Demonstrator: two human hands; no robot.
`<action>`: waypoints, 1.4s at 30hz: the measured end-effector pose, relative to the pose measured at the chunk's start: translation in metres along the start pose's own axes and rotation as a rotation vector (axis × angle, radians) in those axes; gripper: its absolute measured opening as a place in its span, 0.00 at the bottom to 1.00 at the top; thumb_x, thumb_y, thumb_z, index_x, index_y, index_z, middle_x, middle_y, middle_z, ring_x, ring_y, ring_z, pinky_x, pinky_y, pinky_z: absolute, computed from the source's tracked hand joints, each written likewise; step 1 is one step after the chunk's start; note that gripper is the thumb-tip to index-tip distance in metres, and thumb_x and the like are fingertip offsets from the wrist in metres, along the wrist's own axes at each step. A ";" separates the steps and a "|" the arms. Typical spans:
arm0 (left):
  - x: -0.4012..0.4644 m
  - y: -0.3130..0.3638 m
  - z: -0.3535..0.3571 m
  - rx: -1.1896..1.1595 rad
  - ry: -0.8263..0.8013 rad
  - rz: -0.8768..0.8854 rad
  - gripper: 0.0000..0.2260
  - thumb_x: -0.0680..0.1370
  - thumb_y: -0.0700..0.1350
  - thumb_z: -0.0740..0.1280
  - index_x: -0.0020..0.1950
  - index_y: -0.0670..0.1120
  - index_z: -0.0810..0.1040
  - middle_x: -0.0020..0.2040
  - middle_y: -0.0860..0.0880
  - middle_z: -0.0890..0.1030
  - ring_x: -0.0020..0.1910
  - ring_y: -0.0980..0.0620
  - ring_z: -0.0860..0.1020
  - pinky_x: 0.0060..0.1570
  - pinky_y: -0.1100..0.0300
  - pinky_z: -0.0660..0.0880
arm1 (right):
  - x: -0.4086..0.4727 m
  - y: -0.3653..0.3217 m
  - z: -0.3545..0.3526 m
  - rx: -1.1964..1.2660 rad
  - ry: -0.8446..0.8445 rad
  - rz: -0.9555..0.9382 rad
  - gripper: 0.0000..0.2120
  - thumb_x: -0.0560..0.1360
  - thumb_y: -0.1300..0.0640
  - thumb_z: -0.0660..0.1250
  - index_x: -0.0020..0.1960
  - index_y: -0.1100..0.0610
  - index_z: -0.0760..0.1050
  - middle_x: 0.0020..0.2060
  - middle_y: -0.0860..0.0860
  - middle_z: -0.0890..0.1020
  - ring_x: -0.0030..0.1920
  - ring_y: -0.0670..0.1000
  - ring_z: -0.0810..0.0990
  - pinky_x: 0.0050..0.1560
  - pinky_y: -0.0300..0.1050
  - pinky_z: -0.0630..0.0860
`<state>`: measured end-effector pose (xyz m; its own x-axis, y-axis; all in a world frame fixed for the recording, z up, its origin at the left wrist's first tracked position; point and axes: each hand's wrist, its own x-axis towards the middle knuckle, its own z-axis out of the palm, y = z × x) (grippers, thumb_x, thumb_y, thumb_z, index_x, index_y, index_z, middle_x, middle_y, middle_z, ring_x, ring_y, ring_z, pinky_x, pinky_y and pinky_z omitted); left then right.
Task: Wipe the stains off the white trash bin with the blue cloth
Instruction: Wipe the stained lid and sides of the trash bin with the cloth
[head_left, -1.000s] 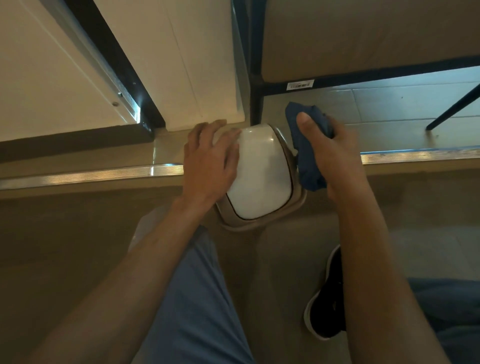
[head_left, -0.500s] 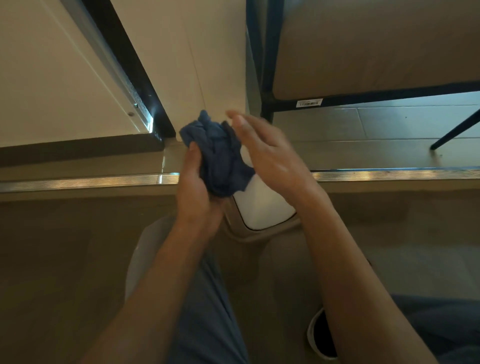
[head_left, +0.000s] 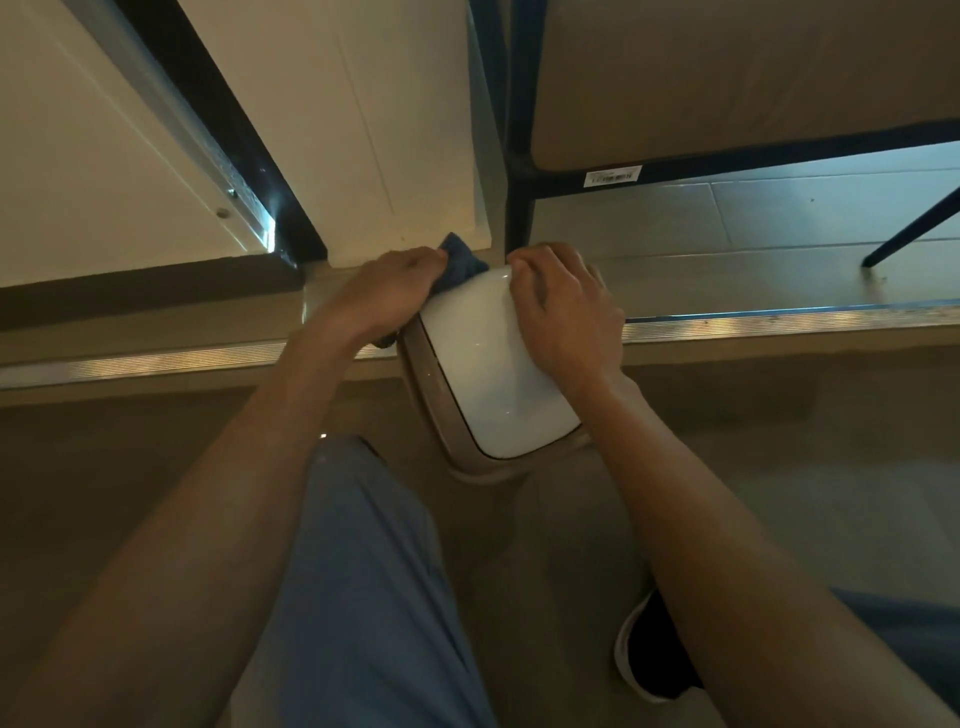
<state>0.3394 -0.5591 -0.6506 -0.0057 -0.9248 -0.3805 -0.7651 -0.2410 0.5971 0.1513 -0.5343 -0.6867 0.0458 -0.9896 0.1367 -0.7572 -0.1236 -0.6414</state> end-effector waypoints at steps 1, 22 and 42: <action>0.010 0.002 0.000 -0.033 -0.063 -0.040 0.14 0.87 0.52 0.54 0.63 0.48 0.76 0.55 0.49 0.75 0.55 0.50 0.72 0.48 0.58 0.65 | 0.000 0.000 0.001 -0.009 0.015 -0.007 0.15 0.84 0.46 0.54 0.63 0.47 0.75 0.63 0.45 0.76 0.61 0.51 0.76 0.51 0.46 0.69; 0.066 0.005 0.017 -0.186 -0.365 0.062 0.16 0.86 0.56 0.56 0.66 0.54 0.78 0.65 0.53 0.78 0.65 0.51 0.76 0.73 0.52 0.67 | 0.005 0.004 0.009 -0.060 0.096 0.014 0.15 0.83 0.48 0.55 0.63 0.47 0.77 0.62 0.43 0.77 0.60 0.50 0.76 0.48 0.46 0.73; 0.042 -0.023 0.006 -0.254 -0.241 -0.119 0.14 0.84 0.56 0.59 0.50 0.49 0.78 0.50 0.40 0.80 0.46 0.43 0.79 0.48 0.49 0.76 | 0.003 0.002 0.007 -0.041 0.099 0.007 0.15 0.83 0.48 0.54 0.61 0.49 0.78 0.61 0.43 0.77 0.58 0.49 0.76 0.48 0.47 0.75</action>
<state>0.3534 -0.5905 -0.6843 -0.1012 -0.7975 -0.5948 -0.5854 -0.4357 0.6837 0.1548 -0.5380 -0.6932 -0.0228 -0.9779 0.2079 -0.7836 -0.1116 -0.6111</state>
